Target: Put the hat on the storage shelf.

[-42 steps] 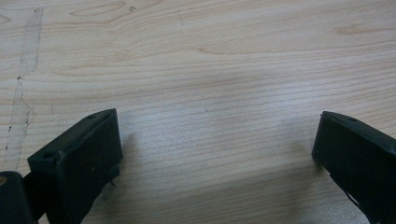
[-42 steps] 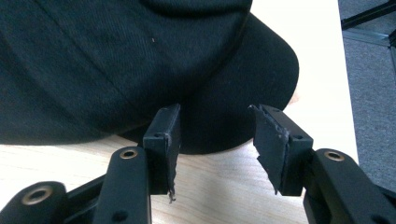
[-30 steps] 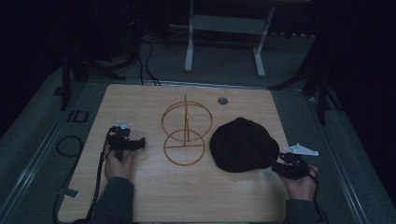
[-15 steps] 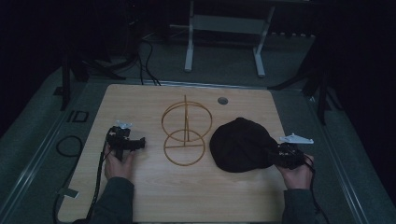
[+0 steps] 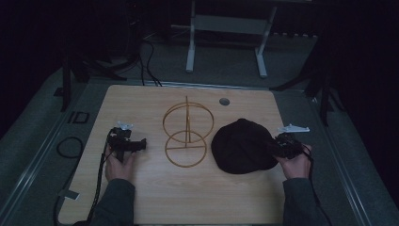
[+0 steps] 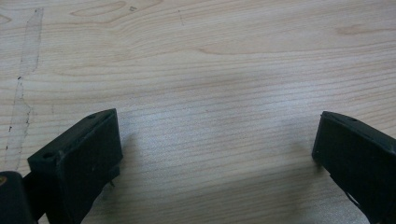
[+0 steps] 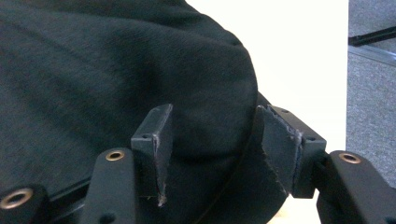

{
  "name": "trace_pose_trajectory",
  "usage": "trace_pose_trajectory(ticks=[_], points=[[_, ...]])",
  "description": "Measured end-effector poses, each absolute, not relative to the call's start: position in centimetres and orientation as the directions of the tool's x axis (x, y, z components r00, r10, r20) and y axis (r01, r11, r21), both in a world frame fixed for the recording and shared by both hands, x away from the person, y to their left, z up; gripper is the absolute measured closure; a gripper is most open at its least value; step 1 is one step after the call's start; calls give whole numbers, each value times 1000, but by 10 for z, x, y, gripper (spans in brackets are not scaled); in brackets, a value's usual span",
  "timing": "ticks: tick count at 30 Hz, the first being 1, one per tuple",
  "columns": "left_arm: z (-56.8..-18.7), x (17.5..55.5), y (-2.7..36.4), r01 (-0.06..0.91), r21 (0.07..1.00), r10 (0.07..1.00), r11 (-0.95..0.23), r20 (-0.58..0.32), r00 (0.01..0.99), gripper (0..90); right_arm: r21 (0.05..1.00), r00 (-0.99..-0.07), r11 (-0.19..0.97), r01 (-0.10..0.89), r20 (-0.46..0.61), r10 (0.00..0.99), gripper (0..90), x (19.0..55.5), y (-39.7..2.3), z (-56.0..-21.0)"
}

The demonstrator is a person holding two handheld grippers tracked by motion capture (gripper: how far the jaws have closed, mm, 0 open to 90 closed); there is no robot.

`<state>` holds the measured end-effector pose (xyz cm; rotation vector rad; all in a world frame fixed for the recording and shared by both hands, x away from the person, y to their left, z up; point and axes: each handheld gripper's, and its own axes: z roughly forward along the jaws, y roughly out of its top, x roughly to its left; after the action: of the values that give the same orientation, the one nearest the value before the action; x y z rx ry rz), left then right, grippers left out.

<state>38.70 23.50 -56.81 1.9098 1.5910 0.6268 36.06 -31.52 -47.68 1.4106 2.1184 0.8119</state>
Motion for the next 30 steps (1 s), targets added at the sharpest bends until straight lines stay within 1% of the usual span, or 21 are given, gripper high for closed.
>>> trace_pose_trajectory(ticks=[4,7,16,21,23,27,28,29,30], points=[[-568,387,235,716,686,983,-130,-4,182,10,681,-363,299,668,-52,930,432,368,-316,-477],[-568,387,235,716,686,983,-130,-4,183,10,655,-363,295,696,-34,931,398,379,-318,-479],[-568,387,235,716,686,983,-130,-4,182,10,617,-354,268,740,19,935,372,398,-321,-483],[-568,387,235,716,686,983,-130,-4,183,10,583,-349,272,766,22,937,365,405,-318,-486],[-568,387,235,716,686,983,-130,-4,183,10,562,-343,269,782,28,939,360,410,-317,-488],[-568,387,235,716,686,983,-130,-4,183,10,494,-302,242,835,43,952,363,420,-316,-491],[-568,387,235,716,686,983,-130,-4,183,10,494,-302,242,835,43,952,363,420,-316,-491],[-568,387,235,716,686,983,-130,-4,183,10,466,-288,236,853,42,957,371,423,-315,-492],[-568,387,235,716,686,983,-130,-4,182,10,466,-288,236,853,42,957,371,423,-315,-492]])
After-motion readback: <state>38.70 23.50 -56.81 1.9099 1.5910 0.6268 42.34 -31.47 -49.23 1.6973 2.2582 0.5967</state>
